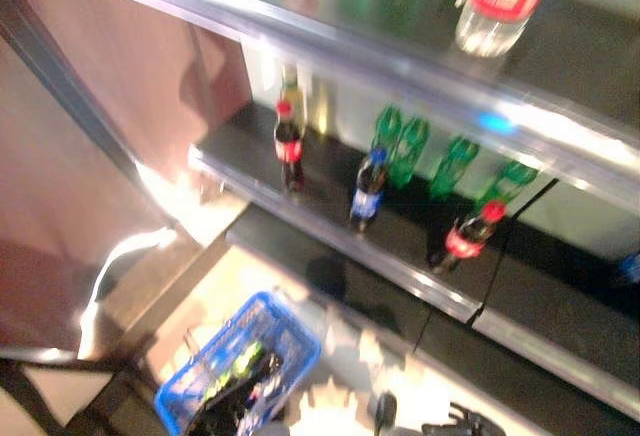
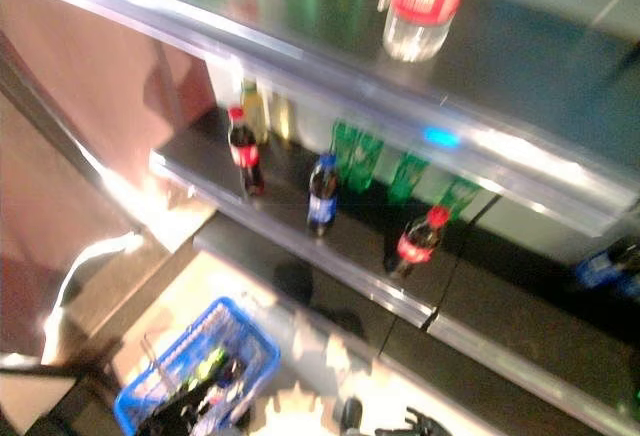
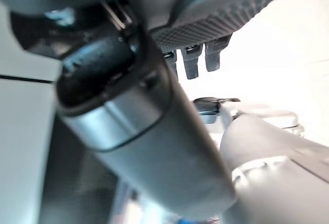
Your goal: Pick up the drink and place into the basket.
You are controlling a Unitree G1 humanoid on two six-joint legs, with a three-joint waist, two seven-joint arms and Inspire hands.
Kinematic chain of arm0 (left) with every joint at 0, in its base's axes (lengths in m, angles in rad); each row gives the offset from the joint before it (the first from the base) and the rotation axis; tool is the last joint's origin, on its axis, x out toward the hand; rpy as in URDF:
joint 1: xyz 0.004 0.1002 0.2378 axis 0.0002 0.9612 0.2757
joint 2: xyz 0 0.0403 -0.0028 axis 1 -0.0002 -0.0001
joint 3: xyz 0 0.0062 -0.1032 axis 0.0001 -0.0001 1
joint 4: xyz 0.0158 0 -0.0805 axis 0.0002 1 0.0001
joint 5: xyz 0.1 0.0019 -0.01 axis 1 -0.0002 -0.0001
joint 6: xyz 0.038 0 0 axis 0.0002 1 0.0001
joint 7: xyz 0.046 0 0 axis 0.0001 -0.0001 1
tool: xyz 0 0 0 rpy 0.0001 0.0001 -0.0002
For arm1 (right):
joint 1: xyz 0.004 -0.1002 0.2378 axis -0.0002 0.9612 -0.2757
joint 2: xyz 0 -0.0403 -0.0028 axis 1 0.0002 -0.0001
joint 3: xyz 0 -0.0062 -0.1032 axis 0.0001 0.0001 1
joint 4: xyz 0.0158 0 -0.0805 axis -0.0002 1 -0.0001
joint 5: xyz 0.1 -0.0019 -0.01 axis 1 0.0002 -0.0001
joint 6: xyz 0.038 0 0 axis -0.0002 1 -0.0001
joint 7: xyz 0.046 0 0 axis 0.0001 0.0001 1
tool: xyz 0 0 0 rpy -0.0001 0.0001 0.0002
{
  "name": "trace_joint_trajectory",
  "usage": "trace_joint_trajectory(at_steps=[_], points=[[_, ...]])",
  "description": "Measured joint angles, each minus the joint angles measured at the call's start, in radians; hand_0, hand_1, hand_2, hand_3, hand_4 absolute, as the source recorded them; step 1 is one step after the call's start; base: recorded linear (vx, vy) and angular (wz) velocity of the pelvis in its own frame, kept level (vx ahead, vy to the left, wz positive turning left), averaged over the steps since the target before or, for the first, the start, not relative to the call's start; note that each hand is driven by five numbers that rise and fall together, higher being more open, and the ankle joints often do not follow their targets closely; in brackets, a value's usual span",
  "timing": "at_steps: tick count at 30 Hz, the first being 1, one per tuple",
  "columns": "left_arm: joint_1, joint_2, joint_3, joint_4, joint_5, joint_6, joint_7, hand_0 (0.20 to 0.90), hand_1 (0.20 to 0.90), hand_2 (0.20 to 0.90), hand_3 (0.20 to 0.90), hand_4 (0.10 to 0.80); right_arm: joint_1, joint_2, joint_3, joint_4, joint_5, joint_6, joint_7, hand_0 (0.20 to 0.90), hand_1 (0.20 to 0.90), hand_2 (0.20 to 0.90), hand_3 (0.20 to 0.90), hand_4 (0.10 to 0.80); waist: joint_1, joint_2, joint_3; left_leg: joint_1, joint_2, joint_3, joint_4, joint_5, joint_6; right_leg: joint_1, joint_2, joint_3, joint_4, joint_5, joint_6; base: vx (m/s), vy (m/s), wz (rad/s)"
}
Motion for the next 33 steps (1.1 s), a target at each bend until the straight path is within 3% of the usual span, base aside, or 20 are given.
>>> trace_joint_trajectory(at_steps=[3, 6, 8, 12, 15, 21, 24, 28, 33], points=[[-0.049, -0.002, -0.036, -0.035, -0.037, -0.009, 0.0, 0.3, 0.3, 0.3, 0.2, 0.1, -0.043, -0.019, 0.023, -0.025, 0.001, -0.023, -0.008, 0.9, 0.9, 0.9, 0.9, 0.8, 0.002, 0.023, 0.084, -0.026, -0.003, -0.013, 0.001, 0.011, 0.001, -0.026, 0.0, 0.004, 0.0, 0.007, -0.002, -0.166, 0.035, 0.0], [-0.096, 0.0, -0.047, -0.039, -0.062, -0.013, 0.0, 0.3, 0.3, 0.3, 0.2, 0.1, -0.079, -0.019, 0.034, -0.029, 0.005, -0.048, -0.008, 0.9, 0.9, 0.9, 0.9, 0.8, 0.001, 0.023, 0.141, -0.06, -0.002, -0.016, 0.033, 0.012, 0.002, -0.053, -0.003, 0.006, 0.018, 0.009, -0.004, -0.146, -0.003, 0.02], [-0.167, 0.007, -0.065, -0.043, -0.085, -0.014, 0.001, 0.3, 0.3, 0.3, 0.2, 0.1, -0.132, -0.025, 0.045, -0.046, 0.016, -0.085, -0.006, 0.9, 0.9, 0.9, 0.9, 0.8, 0.002, 0.013, 0.223, -0.109, 0.004, -0.021, 0.093, -0.004, 0.004, -0.104, -0.01, 0.017, 0.085, -0.008, -0.011, -0.143, -0.016, -0.02], [-0.246, 0.016, -0.072, -0.051, -0.101, -0.015, 0.01, 0.3, 0.3, 0.3, 0.2, 0.1, -0.182, -0.037, 0.097, -0.094, 0.038, -0.148, -0.008, 0.9, 0.9, 0.9, 0.9, 0.8, -0.005, -0.007, 0.277, -0.185, 0.002, -0.041, 0.207, -0.045, 0.01, -0.208, -0.043, 0.025, 0.276, -0.092, -0.015, -0.133, -0.018, 0.09], [-0.249, 0.019, -0.089, -0.055, -0.108, -0.028, 0.022, 0.3, 0.3, 0.3, 0.2, 0.1, -0.184, -0.043, 0.128, -0.203, 0.043, -0.177, -0.023, 0.9, 0.9, 0.9, 0.9, 0.8, -0.007, -0.015, 0.284, -0.215, -0.003, -0.045, 0.265, -0.069, 0.012, -0.251, -0.057, 0.036, 0.366, -0.141, -0.023, -0.073, 0.012, 0.04], [-0.238, 0.025, -0.106, -0.104, -0.114, -0.037, 0.049, 0.3, 0.3, 0.3, 0.2, 0.1, -0.203, -0.065, 0.238, -0.522, -0.035, -0.207, -0.094, 0.9, 0.9, 0.9, 0.9, 0.8, -0.009, -0.016, 0.286, -0.28, -0.002, -0.052, 0.349, -0.1, 0.015, -0.329, -0.071, 0.056, 0.467, -0.173, -0.031, -0.04, 0.015, -0.02], [-0.235, 0.025, -0.111, -0.143, -0.115, -0.038, 0.073, 0.3, 0.3, 0.3, 0.2, 0.1, -0.219, -0.116, 0.296, -0.707, -0.097, -0.187, -0.123, 0.9, 0.9, 0.9, 0.9, 0.8, -0.011, -0.016, 0.286, -0.307, -0.001, -0.057, 0.366, -0.101, 0.015, -0.356, -0.075, 0.056, 0.485, -0.178, -0.035, -0.025, 0.013, 0.05], [-0.234, 0.026, -0.119, -0.15, -0.125, -0.041, 0.08, 0.3, 0.3, 0.3, 0.2, 0.1, -0.259, -0.147, 0.301, -0.803, -0.11, -0.184, -0.138, 0.9, 0.9, 0.9, 0.9, 0.8, -0.008, -0.016, 0.286, -0.315, -0.002, -0.062, 0.369, -0.101, 0.015, -0.361, -0.076, 0.054, 0.489, -0.178, -0.034, -0.011, 0.014, 0.03], [-0.23, 0.029, -0.127, -0.149, -0.158, -0.051, 0.086, 0.3, 0.3, 0.3, 0.2, 0.1, -0.329, -0.262, 0.318, -1.02, -0.137, -0.137, -0.164, 0.9, 0.9, 0.9, 0.9, 0.8, 0.004, -0.016, 0.287, -0.317, -0.004, -0.06, 0.364, -0.099, 0.015, -0.362, -0.077, 0.053, 0.484, -0.173, -0.027, -0.014, 0.013, 0.0]])
